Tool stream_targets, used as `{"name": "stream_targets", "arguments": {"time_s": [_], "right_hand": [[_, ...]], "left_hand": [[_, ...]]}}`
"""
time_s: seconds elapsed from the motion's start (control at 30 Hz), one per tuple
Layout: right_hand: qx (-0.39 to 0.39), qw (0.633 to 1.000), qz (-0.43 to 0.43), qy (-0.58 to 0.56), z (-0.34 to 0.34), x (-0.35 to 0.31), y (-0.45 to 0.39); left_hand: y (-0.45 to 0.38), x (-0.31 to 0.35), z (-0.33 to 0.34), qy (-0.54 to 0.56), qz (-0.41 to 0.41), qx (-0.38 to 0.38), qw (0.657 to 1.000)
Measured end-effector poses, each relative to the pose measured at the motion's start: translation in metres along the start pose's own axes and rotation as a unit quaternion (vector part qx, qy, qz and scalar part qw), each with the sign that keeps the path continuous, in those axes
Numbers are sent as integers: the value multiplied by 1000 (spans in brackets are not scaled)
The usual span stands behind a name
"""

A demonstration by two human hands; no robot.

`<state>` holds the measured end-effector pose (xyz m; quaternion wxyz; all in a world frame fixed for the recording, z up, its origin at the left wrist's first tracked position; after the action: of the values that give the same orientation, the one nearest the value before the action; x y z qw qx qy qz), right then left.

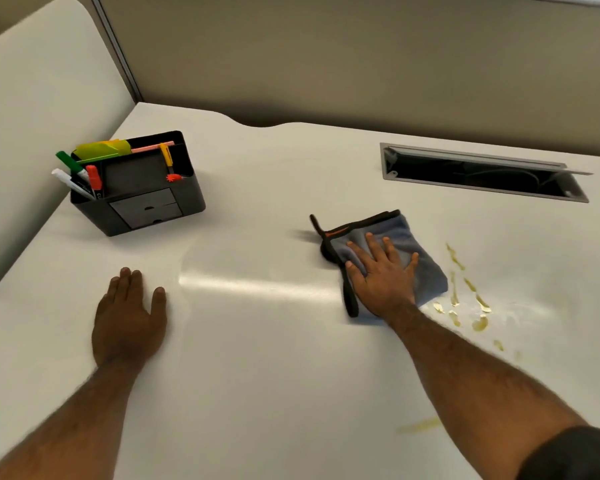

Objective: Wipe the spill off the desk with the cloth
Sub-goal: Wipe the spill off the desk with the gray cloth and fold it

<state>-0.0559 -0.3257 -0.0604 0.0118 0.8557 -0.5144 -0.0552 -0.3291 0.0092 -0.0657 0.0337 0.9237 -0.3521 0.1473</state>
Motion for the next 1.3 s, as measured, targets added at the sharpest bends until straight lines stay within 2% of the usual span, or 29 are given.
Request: {"name": "stream_targets", "arguments": {"time_s": [0.23, 0.53, 0.9, 1.13, 1.3], "right_hand": [[4, 993, 114, -17, -12, 90, -27], [10, 987, 156, -31, -18, 155, -30], [69, 987, 140, -48, -23, 170, -1], [66, 991, 106, -58, -17, 178, 59], [75, 981, 173, -43, -20, 194, 115]], "left_hand": [[-1, -2, 1, -4, -4, 8, 1000], [-8, -17, 13, -19, -17, 12, 1000], [-7, -11, 11, 6, 10, 44, 999], [-3, -3, 3, 10, 21, 26, 999], [0, -4, 1, -22, 26, 0, 999]]}}
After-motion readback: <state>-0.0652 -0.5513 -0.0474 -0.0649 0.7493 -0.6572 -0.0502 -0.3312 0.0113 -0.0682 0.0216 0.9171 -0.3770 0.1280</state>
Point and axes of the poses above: each hand's wrist, its own y-axis away from the middle knuckle, its own z-axis out of the palm, x = y × z, the point moved 3 cm from there along -y, towards the middle knuckle, and after that the axes turned 1 degree about z, right-handed, at the moved point
